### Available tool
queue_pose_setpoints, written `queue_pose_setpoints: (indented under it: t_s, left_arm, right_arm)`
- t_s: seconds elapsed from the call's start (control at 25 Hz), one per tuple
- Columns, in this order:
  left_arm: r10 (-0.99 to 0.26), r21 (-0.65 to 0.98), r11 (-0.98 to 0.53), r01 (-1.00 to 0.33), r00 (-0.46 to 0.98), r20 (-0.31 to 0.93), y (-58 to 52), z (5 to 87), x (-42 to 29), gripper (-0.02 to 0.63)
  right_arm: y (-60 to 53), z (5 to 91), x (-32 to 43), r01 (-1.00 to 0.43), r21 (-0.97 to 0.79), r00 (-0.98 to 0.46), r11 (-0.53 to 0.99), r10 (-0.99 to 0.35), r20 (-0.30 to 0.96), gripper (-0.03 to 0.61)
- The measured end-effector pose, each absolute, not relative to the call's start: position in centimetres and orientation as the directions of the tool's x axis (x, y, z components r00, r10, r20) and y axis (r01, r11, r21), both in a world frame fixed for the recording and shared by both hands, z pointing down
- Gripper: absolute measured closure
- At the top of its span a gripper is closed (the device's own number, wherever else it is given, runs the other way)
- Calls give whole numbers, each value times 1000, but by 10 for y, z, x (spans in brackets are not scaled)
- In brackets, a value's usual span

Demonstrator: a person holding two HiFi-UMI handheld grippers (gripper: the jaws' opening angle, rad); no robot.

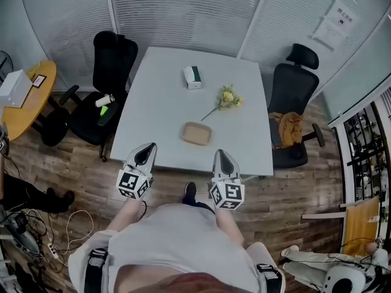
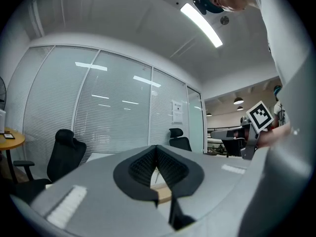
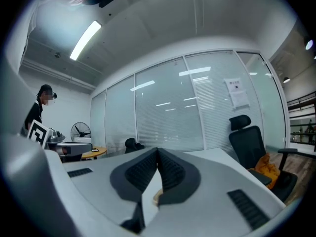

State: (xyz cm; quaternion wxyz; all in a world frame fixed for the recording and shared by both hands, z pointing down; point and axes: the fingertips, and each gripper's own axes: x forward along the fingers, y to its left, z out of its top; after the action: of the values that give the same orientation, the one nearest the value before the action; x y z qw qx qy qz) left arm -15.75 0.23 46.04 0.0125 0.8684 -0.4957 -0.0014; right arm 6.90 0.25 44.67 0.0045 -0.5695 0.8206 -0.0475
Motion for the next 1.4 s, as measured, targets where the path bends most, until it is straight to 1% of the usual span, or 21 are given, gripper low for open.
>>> queue_pose_setpoints:
  t_s: [0.32,0.64,1.08,1.4]
  left_arm:
    - [-906,28,-423,-905,424,-3,-114,451,-131,603]
    - [-916,44,-399,-916,400,20,-177,458,-119,603]
    - [-884,62,-460,-886,463,64,-221,467,-124,603]
    - [-865,93,-485,-870,492,100,-222,483,-134,603]
  right_arm:
    - [-124,436,93,-891,-60,-452,449,-891,47,569]
    - [-196,441,101,-879,-74,-476,471,-877,67,569]
    - [-229,449,88,-902,-96,-429,420,-897,107,569]
    - [-227,463,80,-917,-82,-400,392,-902,160,569]
